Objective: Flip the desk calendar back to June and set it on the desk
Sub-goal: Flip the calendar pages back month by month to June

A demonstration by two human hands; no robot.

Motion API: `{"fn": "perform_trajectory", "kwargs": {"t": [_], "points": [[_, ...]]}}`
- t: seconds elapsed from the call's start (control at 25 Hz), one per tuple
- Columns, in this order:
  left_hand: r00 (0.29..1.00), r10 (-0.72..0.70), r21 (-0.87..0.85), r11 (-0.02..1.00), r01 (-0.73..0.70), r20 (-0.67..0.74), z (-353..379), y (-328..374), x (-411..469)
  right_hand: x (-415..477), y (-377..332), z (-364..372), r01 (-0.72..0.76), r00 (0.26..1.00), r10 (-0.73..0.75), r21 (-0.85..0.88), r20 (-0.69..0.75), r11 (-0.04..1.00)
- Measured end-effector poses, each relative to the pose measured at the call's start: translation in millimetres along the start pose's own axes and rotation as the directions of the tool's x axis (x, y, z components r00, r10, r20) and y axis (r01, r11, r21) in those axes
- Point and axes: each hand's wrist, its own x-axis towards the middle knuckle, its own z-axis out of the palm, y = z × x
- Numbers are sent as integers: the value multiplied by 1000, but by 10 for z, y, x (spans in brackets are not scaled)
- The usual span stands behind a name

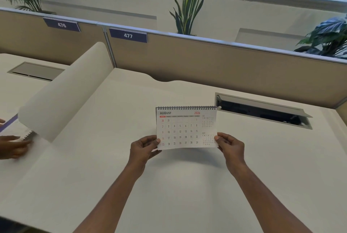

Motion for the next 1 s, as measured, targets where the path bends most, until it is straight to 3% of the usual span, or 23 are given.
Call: {"fn": "perform_trajectory", "kwargs": {"t": [0.52, 0.8, 1.0], "points": [[999, 28, 51, 998, -29, 18, -23, 78, -17, -66, -113, -33, -63, 997, 57, 101, 56, 993], [999, 39, -16, 999, -39, 29, 1, 113, -79, -116, -268, -27, -73, 992, 57, 145, 109, 987], [997, 82, 64, 995, -82, 8, 45, 266, -55, -76, -431, -20, -67, 988, 48, 129, 147, 989]]}}
